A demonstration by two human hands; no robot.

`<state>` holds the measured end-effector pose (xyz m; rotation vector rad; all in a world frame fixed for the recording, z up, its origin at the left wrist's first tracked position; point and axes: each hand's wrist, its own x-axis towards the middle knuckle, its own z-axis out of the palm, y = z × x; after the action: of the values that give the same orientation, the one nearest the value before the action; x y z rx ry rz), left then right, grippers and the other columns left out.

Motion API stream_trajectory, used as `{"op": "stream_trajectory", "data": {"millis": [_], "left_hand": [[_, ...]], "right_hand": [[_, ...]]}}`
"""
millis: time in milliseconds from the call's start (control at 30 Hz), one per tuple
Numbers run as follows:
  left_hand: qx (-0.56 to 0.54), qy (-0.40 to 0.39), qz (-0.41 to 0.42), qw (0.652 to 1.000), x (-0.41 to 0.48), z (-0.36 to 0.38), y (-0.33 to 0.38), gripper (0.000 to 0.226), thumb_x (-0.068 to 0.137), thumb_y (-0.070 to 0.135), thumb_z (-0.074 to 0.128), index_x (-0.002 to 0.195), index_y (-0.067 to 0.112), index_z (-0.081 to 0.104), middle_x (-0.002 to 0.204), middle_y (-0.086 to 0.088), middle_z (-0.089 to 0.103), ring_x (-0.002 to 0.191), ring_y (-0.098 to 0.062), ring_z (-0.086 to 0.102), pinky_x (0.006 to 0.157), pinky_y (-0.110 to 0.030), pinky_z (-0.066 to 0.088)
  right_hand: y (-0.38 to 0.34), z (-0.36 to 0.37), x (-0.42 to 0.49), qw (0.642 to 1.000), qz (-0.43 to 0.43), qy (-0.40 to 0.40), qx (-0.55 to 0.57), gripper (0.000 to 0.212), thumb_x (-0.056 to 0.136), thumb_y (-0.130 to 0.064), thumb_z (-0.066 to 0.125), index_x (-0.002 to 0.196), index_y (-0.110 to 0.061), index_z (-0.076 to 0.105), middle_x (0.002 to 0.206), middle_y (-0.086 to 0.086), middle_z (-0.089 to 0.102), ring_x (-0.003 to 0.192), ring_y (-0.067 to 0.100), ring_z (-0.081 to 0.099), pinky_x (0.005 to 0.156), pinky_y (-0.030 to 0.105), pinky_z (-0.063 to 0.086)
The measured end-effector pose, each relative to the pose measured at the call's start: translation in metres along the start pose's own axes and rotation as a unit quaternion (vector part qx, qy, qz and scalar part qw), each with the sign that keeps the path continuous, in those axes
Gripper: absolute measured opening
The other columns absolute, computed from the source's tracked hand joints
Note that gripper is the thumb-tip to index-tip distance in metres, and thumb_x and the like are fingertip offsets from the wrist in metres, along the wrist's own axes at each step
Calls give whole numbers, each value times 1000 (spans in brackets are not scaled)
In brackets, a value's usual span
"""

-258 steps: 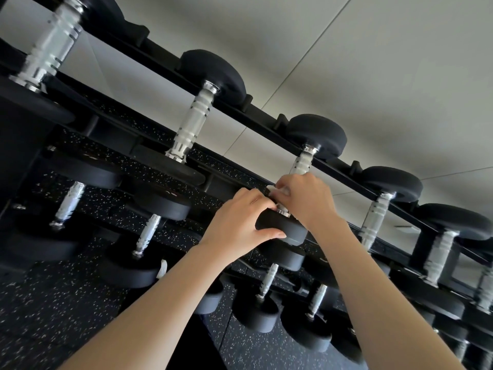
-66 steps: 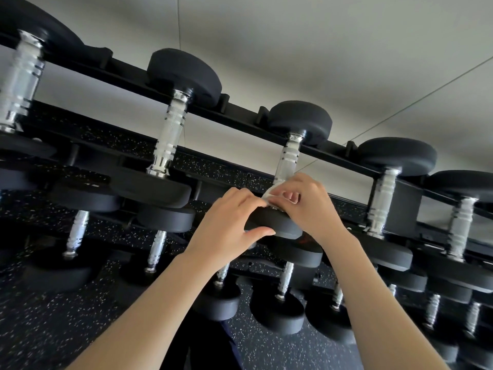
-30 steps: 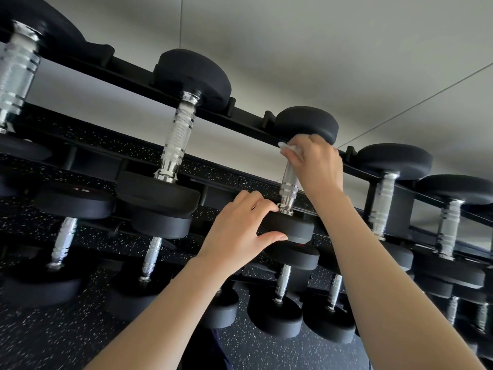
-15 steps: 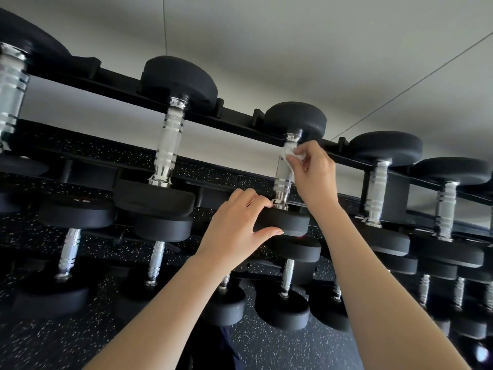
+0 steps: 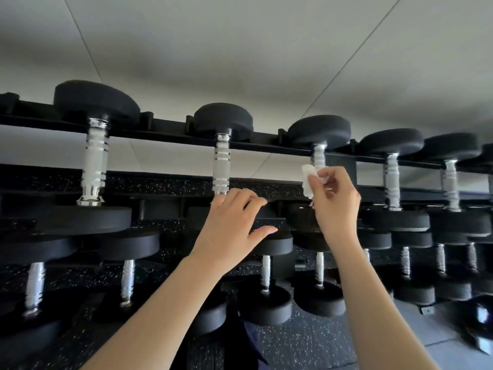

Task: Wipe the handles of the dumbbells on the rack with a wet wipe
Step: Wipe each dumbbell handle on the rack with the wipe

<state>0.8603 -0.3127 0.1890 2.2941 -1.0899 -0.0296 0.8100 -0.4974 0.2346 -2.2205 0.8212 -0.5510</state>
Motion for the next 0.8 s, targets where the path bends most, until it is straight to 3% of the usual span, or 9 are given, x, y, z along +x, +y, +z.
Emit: {"op": "stream_trajectory", "data": {"millis": [167, 367, 533, 800], "left_hand": [[-2, -28, -4, 1000, 27, 41, 53, 56, 85, 58, 37, 114, 16, 60, 107, 2, 58, 98, -20, 56, 79, -37, 48], [28, -33, -36, 998, 46, 78, 91, 61, 84, 61, 35, 113, 14, 61, 106, 0, 60, 96, -20, 57, 76, -36, 50], [22, -8, -70, 997, 44, 86, 99, 57, 84, 59, 41, 114, 16, 62, 107, 3, 60, 98, -17, 56, 80, -34, 47], [-31, 8, -121, 992, 41, 89, 103, 54, 82, 59, 47, 116, 20, 60, 109, 7, 56, 101, -12, 50, 81, -35, 48]], "right_hand": [[45, -48, 31, 999, 27, 29, 9, 5, 88, -21, 61, 89, -18, 58, 75, -11, 54, 64, -2, 48, 60, 6, 39], [92, -58, 70, 999, -2, -39, -8, 6, 87, -19, 63, 92, -15, 60, 78, -5, 55, 66, 2, 49, 60, 5, 40], [92, -31, 104, 995, -45, -85, 25, 5, 86, -18, 64, 90, -19, 61, 88, -1, 59, 67, -1, 50, 63, 4, 40], [80, 7, 120, 996, -2, -17, 84, 4, 81, -15, 70, 84, -12, 69, 85, 4, 64, 68, 6, 53, 64, 7, 41]]}}
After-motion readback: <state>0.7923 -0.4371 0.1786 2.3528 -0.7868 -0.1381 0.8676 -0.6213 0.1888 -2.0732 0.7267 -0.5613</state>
